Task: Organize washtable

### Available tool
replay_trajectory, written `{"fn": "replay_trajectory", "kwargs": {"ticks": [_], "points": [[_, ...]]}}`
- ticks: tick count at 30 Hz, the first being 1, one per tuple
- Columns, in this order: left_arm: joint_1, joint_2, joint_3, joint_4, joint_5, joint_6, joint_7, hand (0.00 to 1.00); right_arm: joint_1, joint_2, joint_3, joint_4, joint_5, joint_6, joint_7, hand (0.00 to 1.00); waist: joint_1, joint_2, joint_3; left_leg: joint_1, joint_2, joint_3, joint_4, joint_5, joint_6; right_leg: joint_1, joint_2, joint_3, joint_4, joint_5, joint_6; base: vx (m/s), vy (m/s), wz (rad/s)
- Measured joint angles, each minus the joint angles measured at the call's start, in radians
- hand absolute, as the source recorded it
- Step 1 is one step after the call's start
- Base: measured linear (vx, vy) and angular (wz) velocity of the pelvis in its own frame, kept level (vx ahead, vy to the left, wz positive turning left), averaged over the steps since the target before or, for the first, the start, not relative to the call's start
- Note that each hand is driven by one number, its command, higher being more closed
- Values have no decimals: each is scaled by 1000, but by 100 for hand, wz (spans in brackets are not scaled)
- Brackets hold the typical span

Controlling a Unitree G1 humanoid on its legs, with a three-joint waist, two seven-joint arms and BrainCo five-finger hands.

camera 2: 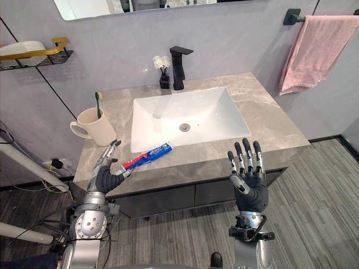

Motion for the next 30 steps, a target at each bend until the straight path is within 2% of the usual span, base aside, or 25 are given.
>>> {"fn": "replay_trajectory", "kwargs": {"ticks": [6,14,20,30], "points": [[18,14,-24,-110,-80,-2,-43,0,1,8,3,32,-41,14,0,0,1,1,0,-2,0,-1,0,0,0,0,0,-2,0,-1,-1,0,0,0],[17,15,-66,-103,-85,-2,-65,0,7,9,18,34,-75,16,0,0,-1,2,0,-3,0,1,0,0,0,-3,0,-2,0,-1,-1,0,0,0],[11,14,-73,-11,-14,9,-65,0,14,9,18,34,-77,36,0,0,-1,2,0,-8,2,6,0,0,0,-16,1,1,0,-1,-1,0,0,-1],[-22,13,-95,31,111,22,-62,0,24,10,20,33,-76,36,0,0,-1,-1,2,-12,2,14,0,0,0,-18,1,4,0,-1,-1,0,0,0]]}}
